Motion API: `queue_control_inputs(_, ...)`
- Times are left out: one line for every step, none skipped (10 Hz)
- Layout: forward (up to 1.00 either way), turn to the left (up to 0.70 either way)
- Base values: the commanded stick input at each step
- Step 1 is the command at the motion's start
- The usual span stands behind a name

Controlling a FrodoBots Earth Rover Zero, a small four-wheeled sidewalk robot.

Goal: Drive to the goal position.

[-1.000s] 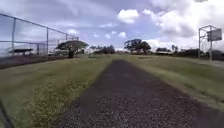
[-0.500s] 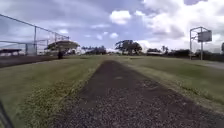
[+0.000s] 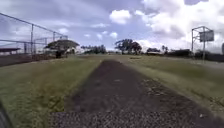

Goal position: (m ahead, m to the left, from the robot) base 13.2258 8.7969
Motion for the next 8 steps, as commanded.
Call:
queue_control_inputs(0.7, 0.0)
queue_control_inputs(0.7, 0.0)
queue_control_inputs(0.7, 0.0)
queue_control_inputs(0.7, 0.0)
queue_control_inputs(0.7, 0.0)
queue_control_inputs(0.7, 0.0)
queue_control_inputs(0.7, 0.0)
queue_control_inputs(0.7, 0.0)
